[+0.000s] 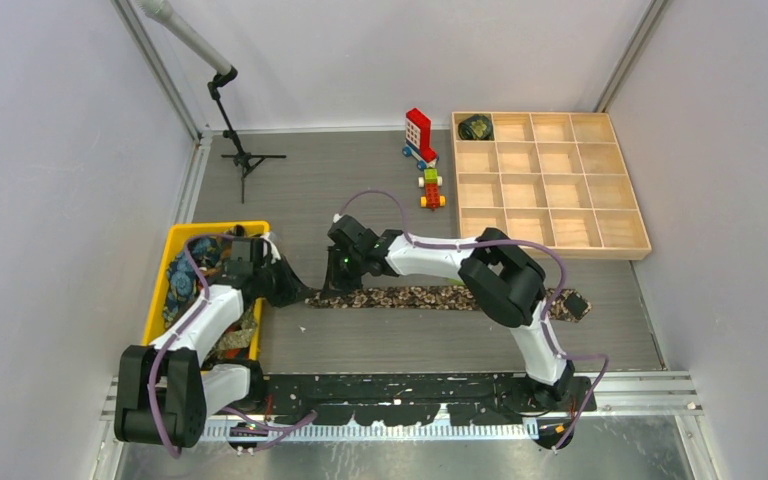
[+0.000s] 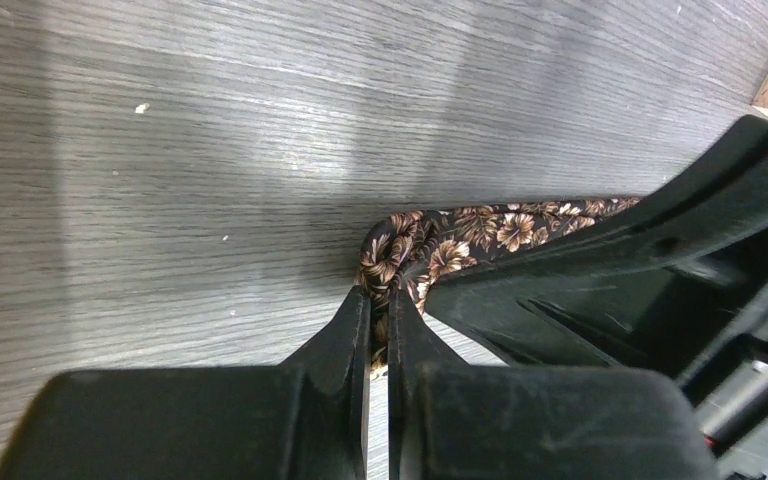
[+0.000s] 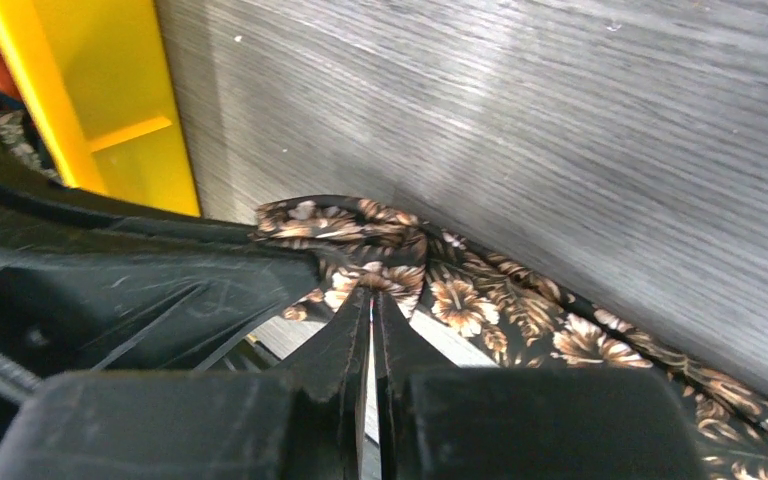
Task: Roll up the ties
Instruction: Roll the tie at the center of the board.
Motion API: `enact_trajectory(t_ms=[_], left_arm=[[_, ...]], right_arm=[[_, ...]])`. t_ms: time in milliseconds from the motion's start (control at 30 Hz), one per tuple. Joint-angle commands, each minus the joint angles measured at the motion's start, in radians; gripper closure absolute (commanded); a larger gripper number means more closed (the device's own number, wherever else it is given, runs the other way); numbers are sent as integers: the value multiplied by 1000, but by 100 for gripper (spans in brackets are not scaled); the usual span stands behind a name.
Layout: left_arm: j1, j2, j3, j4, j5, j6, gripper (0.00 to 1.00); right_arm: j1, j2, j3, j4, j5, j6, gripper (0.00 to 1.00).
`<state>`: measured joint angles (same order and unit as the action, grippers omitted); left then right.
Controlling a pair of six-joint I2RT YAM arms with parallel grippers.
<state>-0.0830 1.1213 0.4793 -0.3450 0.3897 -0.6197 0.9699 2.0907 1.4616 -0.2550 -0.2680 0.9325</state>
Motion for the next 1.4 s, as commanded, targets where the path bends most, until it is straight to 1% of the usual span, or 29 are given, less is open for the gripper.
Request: enact_trajectory(t_ms=[0, 500, 733, 833, 1000, 1200, 1367], left_arm=[[-5, -21, 49, -39, -24, 15, 100], [-28, -25, 125, -123, -56, 14, 100], [-47, -19, 160, -158, -95, 19, 100], [-73, -9, 186, -192, -143, 30, 100], [-107, 19, 213, -203, -184, 37, 100], [-182, 68, 239, -229, -289, 41, 100], [-238, 110, 241, -218, -334, 22, 100]], right_arm=[[3, 30, 43, 24, -15, 13, 90], [6, 95, 119, 48, -46, 27, 90], [12, 124, 162, 48, -68, 32, 90], [14, 133, 177, 55, -77, 37, 90], [14, 146, 192, 79, -97, 54, 90], [15, 127, 145, 115, -106, 67, 90], [15, 110, 116, 127, -110, 69, 90]])
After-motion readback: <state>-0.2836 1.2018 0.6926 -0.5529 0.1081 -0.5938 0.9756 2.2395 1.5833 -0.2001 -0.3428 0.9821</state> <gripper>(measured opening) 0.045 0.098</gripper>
